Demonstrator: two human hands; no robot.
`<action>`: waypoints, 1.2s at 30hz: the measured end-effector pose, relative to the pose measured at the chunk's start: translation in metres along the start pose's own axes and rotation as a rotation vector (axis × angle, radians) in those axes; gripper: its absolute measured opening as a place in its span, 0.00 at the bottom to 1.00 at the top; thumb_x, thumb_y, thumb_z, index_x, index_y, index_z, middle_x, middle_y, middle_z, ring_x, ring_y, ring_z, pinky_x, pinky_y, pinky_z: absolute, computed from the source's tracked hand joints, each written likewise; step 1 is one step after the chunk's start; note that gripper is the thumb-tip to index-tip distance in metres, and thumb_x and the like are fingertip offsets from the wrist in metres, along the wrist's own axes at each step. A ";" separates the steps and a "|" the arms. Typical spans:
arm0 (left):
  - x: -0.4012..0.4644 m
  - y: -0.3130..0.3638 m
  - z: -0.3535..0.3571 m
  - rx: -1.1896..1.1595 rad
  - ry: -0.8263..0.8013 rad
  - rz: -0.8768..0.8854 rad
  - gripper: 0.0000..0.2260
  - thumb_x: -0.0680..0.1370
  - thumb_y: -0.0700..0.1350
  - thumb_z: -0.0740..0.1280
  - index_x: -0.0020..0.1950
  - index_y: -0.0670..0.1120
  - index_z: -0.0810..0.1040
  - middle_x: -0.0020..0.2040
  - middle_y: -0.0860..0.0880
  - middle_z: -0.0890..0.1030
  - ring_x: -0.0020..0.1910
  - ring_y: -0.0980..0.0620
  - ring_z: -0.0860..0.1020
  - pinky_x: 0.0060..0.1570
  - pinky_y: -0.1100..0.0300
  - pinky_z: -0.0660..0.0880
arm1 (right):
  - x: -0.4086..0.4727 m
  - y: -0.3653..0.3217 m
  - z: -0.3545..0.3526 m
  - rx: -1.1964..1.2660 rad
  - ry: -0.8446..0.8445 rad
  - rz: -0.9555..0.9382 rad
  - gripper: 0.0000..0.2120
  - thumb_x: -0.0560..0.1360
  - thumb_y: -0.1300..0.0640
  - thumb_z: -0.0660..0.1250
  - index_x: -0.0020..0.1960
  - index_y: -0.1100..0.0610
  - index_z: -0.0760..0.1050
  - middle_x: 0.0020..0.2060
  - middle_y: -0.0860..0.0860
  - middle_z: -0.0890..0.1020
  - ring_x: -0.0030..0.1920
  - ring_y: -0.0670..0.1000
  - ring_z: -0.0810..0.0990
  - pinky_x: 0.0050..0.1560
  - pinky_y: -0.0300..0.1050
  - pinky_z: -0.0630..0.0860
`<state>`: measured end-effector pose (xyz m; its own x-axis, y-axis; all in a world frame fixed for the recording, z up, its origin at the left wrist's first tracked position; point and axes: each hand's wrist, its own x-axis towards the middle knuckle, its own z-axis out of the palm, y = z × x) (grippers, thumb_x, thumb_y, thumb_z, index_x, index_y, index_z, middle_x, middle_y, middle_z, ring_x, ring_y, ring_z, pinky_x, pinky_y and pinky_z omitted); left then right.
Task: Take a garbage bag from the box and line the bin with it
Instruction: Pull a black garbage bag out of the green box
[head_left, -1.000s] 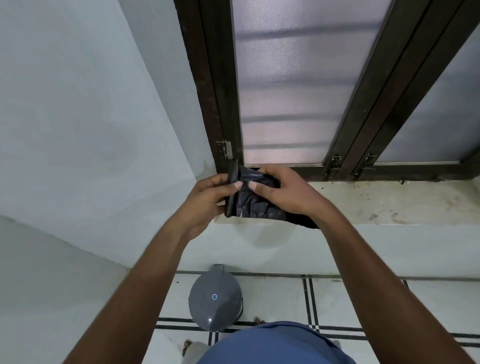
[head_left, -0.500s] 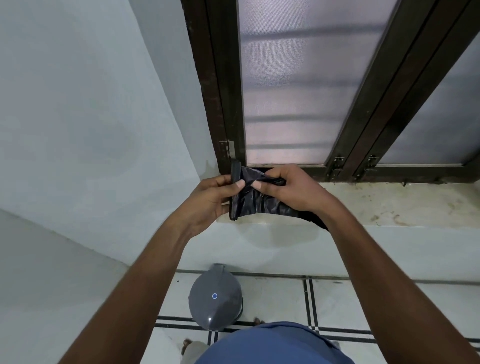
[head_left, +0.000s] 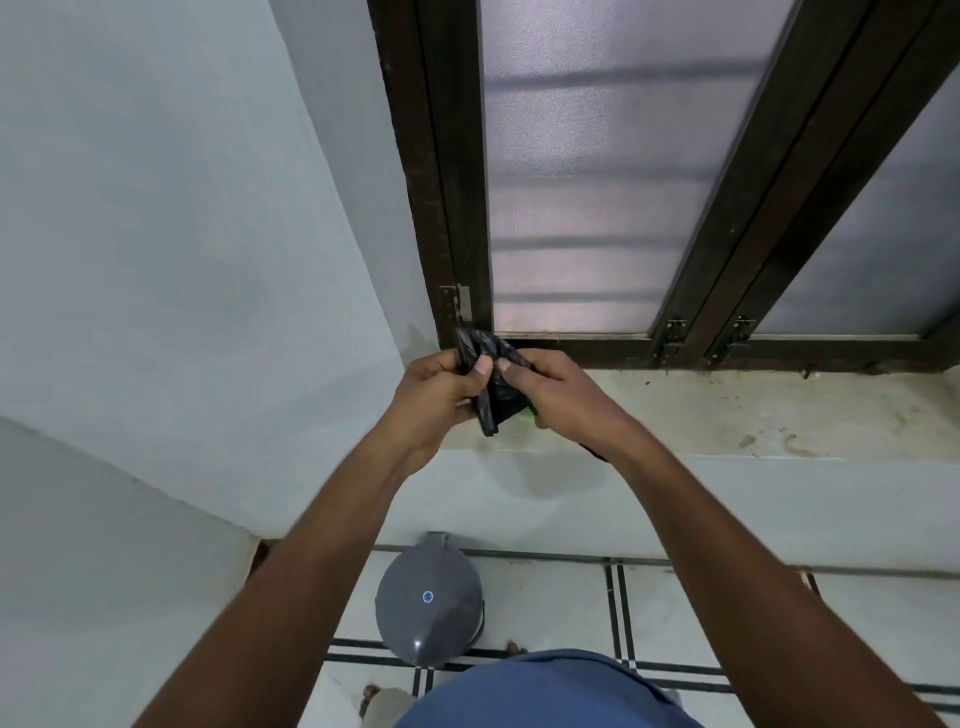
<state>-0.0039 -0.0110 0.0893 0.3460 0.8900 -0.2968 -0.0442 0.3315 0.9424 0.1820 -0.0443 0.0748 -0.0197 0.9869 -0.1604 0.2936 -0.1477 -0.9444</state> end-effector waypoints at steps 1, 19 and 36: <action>0.000 0.001 0.000 0.005 0.030 0.013 0.10 0.84 0.39 0.70 0.64 0.38 0.85 0.59 0.40 0.88 0.58 0.41 0.87 0.58 0.50 0.84 | 0.000 0.002 0.003 0.012 0.052 -0.039 0.16 0.89 0.50 0.65 0.51 0.57 0.83 0.36 0.43 0.81 0.35 0.41 0.76 0.41 0.41 0.70; -0.018 -0.004 0.003 0.275 0.235 0.160 0.05 0.81 0.39 0.75 0.54 0.44 0.90 0.46 0.49 0.91 0.46 0.53 0.89 0.53 0.57 0.85 | -0.007 0.025 0.022 -0.460 0.274 -0.382 0.16 0.87 0.45 0.63 0.49 0.52 0.82 0.34 0.46 0.84 0.31 0.48 0.81 0.34 0.55 0.79; -0.045 -0.017 0.008 0.268 0.300 0.199 0.09 0.81 0.36 0.74 0.47 0.50 0.89 0.39 0.52 0.89 0.38 0.55 0.86 0.42 0.62 0.83 | 0.001 0.053 0.028 -0.806 0.347 -0.264 0.11 0.87 0.50 0.63 0.47 0.51 0.75 0.34 0.49 0.76 0.34 0.58 0.73 0.34 0.49 0.63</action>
<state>-0.0106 -0.0590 0.0878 0.0661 0.9928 -0.0997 0.1757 0.0868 0.9806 0.1711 -0.0534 0.0164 0.0694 0.9657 0.2503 0.9012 0.0469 -0.4308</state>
